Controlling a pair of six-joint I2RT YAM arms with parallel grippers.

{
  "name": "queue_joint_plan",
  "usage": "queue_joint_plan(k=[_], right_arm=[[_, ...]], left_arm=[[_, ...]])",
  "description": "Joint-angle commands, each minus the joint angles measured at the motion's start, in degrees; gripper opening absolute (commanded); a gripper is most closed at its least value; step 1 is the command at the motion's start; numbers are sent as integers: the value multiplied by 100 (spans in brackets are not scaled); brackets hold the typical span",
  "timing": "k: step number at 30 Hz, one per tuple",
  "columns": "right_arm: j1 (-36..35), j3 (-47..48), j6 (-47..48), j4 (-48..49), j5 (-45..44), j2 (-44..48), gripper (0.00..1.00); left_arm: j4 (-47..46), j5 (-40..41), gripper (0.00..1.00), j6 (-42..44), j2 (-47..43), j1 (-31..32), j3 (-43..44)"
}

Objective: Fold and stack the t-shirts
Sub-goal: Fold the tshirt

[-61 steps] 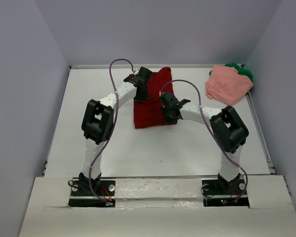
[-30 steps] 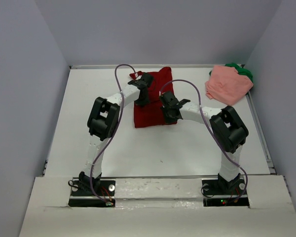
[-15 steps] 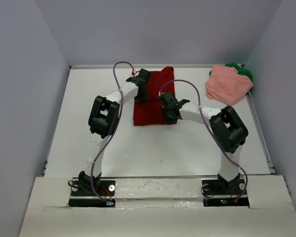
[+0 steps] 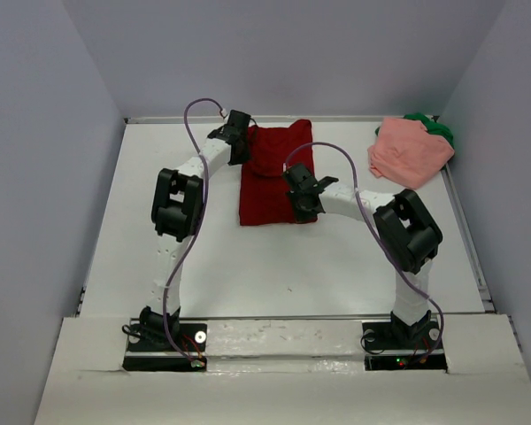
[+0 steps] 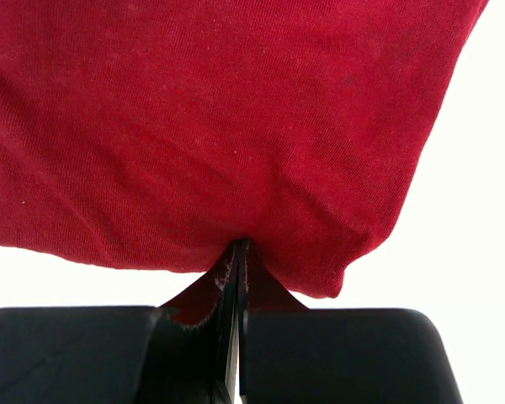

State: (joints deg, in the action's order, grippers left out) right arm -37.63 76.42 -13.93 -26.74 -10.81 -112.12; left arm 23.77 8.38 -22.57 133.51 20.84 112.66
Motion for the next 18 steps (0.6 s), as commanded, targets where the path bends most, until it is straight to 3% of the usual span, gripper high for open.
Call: queue_joint_plan(k=[1, 4, 9, 15, 18], right_arm=[[-96, -57, -92, -261, 61, -390, 0], [-96, -84, -101, -261, -9, -355, 0], [-96, 65, -83, -296, -141, -223, 0], [-367, 785, -101, -972, -816, 48, 0], [-499, 1286, -110, -1394, -958, 268, 0]], left_arm=[[-698, -565, 0, 393, -36, 34, 353], [-444, -373, 0, 332, -88, 34, 608], [-539, 548, 0, 165, -983, 43, -156], [327, 1647, 0, -308, -1889, 52, -131], [637, 1815, 0, -511, -2257, 43, -156]])
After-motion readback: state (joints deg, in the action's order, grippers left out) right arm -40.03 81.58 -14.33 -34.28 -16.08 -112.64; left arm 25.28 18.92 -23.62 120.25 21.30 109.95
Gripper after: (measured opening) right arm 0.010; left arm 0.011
